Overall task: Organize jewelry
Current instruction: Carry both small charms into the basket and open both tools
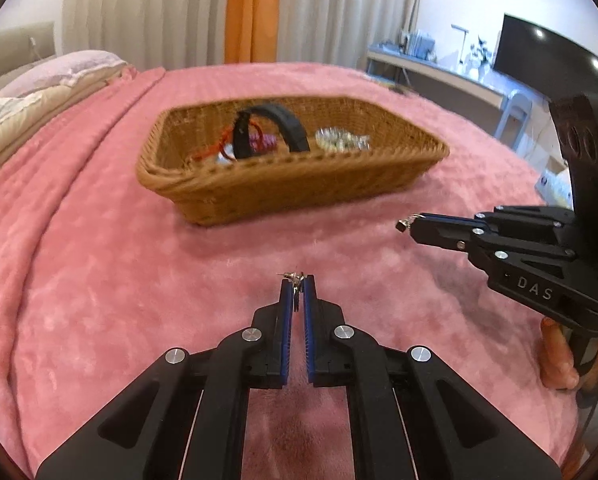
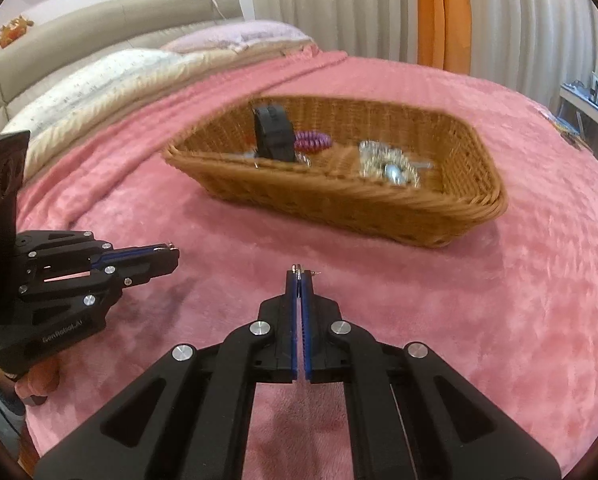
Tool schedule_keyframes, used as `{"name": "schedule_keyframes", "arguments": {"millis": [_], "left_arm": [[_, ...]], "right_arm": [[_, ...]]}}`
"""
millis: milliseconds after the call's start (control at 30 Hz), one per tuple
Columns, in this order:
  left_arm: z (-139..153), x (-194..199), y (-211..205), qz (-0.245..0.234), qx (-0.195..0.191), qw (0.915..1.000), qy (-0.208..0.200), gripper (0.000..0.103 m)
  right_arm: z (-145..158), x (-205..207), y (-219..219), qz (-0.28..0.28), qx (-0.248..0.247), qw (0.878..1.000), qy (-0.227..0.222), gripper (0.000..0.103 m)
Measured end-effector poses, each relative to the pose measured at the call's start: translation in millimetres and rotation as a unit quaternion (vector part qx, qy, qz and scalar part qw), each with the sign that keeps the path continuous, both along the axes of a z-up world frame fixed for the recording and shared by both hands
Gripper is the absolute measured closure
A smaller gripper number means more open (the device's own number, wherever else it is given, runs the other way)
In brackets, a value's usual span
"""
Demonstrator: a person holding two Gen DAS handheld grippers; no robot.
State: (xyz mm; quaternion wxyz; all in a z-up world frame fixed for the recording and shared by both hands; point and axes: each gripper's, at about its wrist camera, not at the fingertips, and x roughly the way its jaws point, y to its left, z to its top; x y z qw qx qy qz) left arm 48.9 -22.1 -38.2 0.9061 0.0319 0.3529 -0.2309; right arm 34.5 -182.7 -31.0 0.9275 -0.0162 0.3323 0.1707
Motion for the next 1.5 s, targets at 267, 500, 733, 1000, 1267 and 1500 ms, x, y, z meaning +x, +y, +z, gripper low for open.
{"name": "schedule_keyframes", "arguments": {"millis": [267, 500, 733, 1000, 1267, 1500], "left_arm": [[55, -9, 2, -0.009, -0.026, 0.9978, -0.061, 0.099], [118, 22, -13, -0.009, -0.041, 0.9916, -0.123, 0.099], [108, 97, -38, 0.003, -0.059, 0.9955, -0.074, 0.099], [58, 159, -57, -0.022, -0.078, 0.9956, 0.047, 0.099], [43, 167, -65, -0.03, -0.074, 0.9941, 0.072, 0.098], [53, 159, -57, -0.038, -0.095, 0.9917, 0.077, 0.069]], "right_arm": [[56, -13, -6, -0.012, 0.011, 0.998, -0.056, 0.102], [123, 18, -12, -0.038, 0.003, 0.993, -0.111, 0.102], [106, 97, -20, -0.051, 0.012, 0.997, -0.055, 0.102], [48, 150, -36, -0.065, 0.034, 0.996, 0.04, 0.102], [29, 153, -44, -0.06, 0.051, 0.994, 0.075, 0.102], [36, 145, -57, -0.065, 0.07, 0.993, 0.075, 0.101]]}}
